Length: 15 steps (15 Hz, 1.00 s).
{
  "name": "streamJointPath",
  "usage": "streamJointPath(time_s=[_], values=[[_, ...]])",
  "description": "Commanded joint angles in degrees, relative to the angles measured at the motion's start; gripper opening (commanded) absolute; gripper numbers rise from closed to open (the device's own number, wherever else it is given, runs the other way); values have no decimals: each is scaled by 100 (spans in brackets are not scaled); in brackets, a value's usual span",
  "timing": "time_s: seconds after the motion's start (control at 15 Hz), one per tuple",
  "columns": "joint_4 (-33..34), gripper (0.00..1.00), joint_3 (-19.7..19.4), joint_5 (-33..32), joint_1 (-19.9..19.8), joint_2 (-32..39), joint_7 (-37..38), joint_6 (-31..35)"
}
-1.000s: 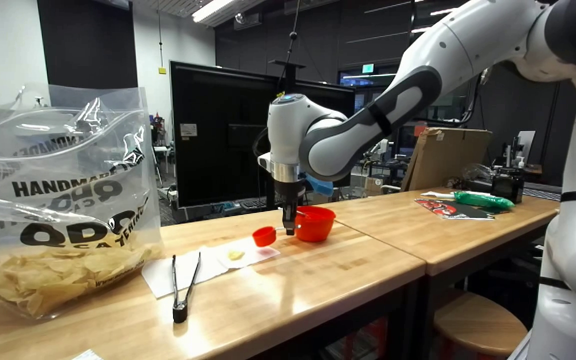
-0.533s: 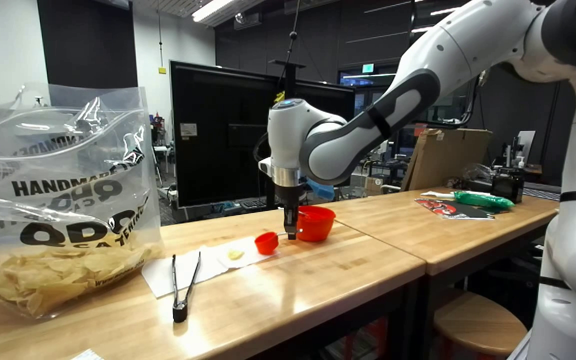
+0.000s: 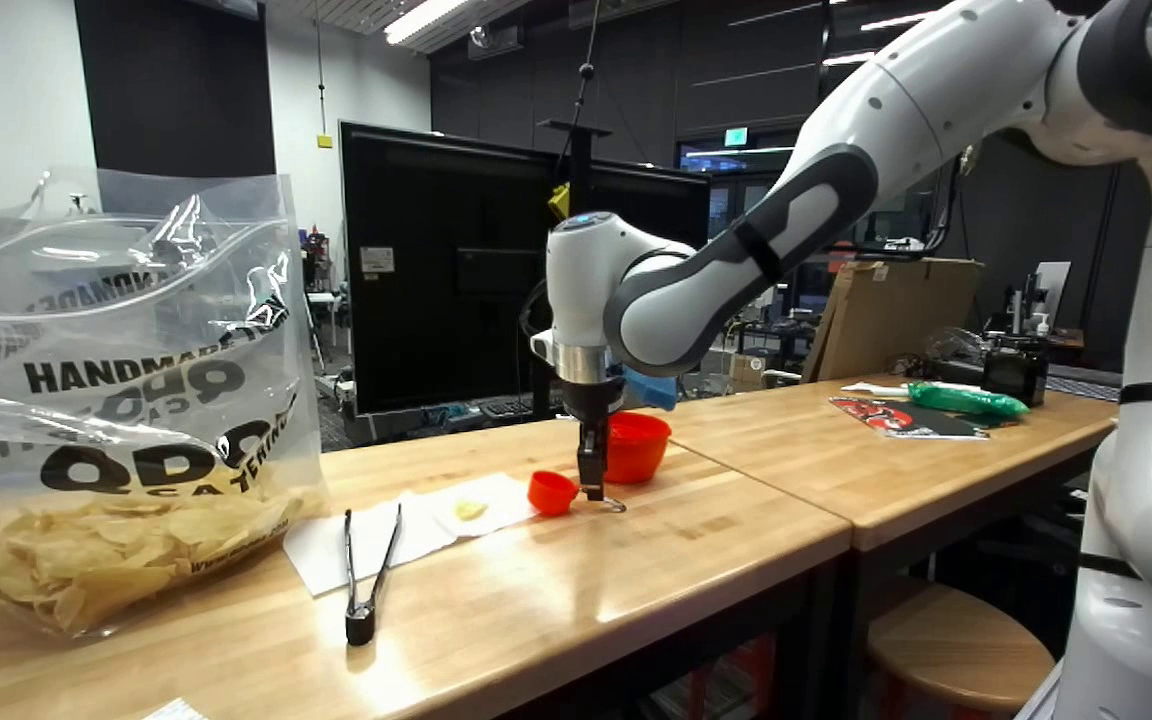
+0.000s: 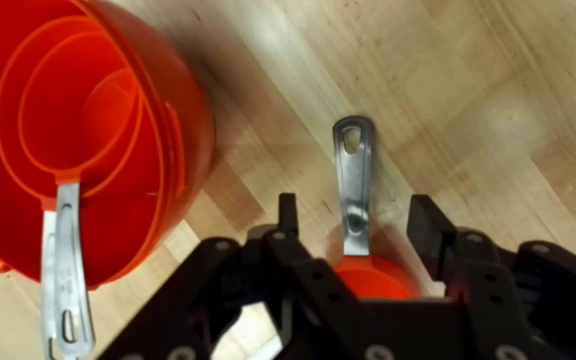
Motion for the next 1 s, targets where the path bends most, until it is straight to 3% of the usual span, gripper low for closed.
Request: streamJointPath(time_s=[0.0, 0.07, 0.13, 0.93], values=[[-283, 90, -102, 159, -72, -267, -36, 32], [-330, 98, -129, 169, -91, -301, -31, 28], [-373, 99, -150, 160, -106, -351, -29, 8], [-123, 100, 172, -44, 129, -505, 124, -396]])
